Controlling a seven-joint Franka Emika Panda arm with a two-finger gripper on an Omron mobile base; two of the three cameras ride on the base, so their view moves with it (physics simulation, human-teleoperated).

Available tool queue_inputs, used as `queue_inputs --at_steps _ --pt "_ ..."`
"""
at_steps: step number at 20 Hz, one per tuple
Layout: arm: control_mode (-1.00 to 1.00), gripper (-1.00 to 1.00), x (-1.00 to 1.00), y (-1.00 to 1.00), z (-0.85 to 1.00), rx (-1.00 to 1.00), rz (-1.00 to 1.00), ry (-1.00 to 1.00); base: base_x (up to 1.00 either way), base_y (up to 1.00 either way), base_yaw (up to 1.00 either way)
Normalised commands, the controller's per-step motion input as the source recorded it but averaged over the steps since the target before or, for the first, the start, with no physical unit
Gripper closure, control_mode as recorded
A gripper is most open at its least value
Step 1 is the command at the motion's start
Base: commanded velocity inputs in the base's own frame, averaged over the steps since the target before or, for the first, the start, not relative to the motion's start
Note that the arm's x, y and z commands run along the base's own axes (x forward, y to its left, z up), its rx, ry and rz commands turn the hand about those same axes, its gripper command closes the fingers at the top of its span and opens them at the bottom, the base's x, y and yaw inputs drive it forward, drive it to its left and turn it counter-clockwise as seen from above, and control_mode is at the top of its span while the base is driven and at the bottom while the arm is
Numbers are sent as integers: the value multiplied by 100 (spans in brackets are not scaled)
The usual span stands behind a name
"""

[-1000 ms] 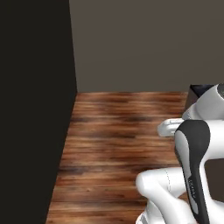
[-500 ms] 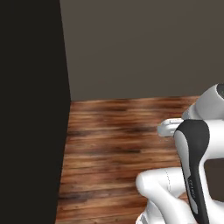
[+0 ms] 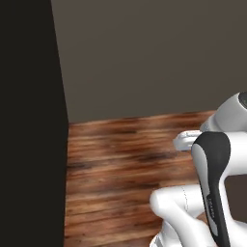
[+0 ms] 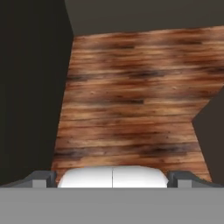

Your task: Four empty soda cans are scattered around the kitchen. Gather all the cans and cluster them next to the stove for recycling.

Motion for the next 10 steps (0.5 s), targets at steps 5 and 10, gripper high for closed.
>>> queue_inputs --at_steps 5,10 --pt "100 -100 0 0 0 0 0 0 82 29 -22" --pt "100 -100 0 0 0 0 0 0 82 27 -22"
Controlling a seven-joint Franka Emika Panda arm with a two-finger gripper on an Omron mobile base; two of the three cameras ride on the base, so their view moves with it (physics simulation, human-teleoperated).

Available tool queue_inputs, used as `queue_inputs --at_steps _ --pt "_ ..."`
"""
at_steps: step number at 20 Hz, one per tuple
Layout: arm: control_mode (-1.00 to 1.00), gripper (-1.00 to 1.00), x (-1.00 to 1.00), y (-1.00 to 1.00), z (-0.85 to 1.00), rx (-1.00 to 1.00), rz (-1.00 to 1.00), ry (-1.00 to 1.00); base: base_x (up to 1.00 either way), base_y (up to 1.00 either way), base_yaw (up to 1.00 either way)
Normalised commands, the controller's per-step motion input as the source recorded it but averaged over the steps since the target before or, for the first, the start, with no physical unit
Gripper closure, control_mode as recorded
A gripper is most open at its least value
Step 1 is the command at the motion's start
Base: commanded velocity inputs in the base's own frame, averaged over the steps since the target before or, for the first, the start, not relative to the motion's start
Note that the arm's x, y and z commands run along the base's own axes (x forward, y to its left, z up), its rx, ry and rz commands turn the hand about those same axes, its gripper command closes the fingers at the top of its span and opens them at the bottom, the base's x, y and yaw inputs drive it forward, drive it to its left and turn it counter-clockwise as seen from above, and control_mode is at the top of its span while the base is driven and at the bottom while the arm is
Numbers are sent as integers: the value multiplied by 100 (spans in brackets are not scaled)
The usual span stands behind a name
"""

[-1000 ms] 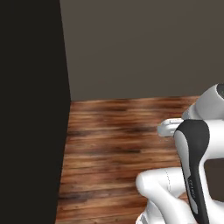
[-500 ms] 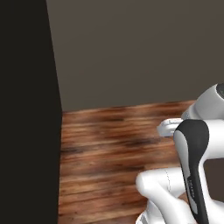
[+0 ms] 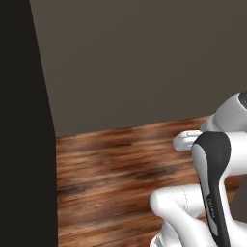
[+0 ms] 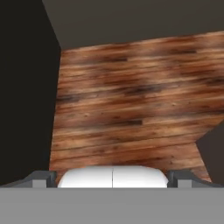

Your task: Four empty soda cans are scattered around the kitchen. Gather all the cans and cluster them next to the stove for recycling.

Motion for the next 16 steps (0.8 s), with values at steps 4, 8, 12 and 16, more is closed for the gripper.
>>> queue_inputs --at_steps 4,8,12,16 --pt "100 -100 0 0 0 0 0 0 85 28 -21" --pt "100 -100 0 0 0 0 0 0 85 29 -21" --pt "100 -100 0 0 0 0 0 0 85 29 -21" --pt "100 -100 0 0 0 0 0 0 84 29 -22"
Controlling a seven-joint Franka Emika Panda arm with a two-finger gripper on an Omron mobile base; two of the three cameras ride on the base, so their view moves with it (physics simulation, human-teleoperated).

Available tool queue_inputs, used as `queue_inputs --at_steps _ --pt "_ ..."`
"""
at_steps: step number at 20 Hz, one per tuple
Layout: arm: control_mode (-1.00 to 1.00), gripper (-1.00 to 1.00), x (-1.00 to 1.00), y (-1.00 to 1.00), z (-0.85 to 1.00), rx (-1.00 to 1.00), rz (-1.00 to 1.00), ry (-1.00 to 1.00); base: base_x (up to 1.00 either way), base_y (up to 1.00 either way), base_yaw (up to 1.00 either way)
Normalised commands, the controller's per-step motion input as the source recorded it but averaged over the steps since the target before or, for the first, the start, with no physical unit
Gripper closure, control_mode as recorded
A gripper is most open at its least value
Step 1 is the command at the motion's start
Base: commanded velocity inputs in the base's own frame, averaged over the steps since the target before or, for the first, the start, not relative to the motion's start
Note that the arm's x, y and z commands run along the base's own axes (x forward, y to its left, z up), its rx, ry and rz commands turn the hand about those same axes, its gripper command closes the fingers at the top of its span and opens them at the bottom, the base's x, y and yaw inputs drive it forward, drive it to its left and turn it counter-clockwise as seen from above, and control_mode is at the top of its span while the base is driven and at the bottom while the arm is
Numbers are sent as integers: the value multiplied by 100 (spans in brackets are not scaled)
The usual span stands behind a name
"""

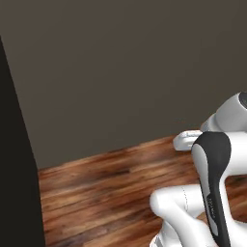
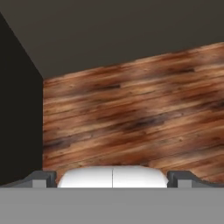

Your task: Four empty soda cans are scattered around the kitchen. Gather all the cans and cluster them next to the stove for recycling.

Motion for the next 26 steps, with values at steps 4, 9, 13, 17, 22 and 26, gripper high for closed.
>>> queue_inputs --at_steps 4,9,13,17,22,26 --pt "100 -100 0 0 0 0 0 0 84 29 -22" --pt "100 -100 0 0 0 0 0 0 60 33 -30" --pt "100 -100 0 0 0 0 0 0 27 24 -41" --pt "100 -100 0 0 0 0 0 0 23 23 -42" --pt "100 -100 0 0 0 0 0 0 18 23 -43" --pt "100 -100 0 0 0 0 0 0 17 25 -43"
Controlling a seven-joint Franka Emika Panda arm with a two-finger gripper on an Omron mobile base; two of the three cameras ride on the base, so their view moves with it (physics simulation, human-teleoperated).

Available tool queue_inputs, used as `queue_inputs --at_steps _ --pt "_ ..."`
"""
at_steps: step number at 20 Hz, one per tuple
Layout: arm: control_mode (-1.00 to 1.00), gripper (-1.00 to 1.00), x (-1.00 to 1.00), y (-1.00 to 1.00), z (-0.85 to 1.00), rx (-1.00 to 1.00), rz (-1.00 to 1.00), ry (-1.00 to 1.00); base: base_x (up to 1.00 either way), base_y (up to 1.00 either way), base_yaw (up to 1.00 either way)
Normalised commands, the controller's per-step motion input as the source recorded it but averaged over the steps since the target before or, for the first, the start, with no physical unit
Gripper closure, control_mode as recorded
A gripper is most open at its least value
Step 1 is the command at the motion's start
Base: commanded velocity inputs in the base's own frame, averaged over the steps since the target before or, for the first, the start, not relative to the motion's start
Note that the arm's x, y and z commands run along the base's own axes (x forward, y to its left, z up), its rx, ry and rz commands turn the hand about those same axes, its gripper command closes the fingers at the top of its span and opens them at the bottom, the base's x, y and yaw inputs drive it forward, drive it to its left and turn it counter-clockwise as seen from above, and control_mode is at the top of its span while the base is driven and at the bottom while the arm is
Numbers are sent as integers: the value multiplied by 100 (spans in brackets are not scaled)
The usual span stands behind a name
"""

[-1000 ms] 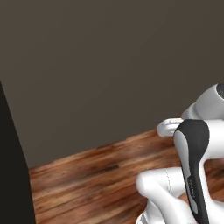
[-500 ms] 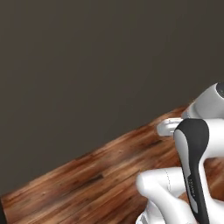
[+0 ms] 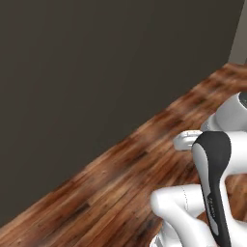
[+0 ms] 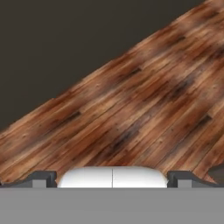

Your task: Four empty soda cans are scattered around the kitchen. Gather all the cans and cluster them next to the stove for recycling.

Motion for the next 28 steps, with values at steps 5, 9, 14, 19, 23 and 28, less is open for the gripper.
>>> queue_inputs --at_steps 5,9,14,19,23,28 --pt "100 -100 0 0 0 0 0 0 24 31 -40" --pt "100 -100 0 0 0 0 0 0 23 33 -39" --pt "100 -100 0 0 0 0 0 0 21 26 -41" --pt "100 -100 0 0 0 0 0 0 16 12 -43" --pt "100 -100 0 0 0 0 0 0 18 -2 -35" --pt "100 -100 0 0 0 0 0 0 46 -2 -29"
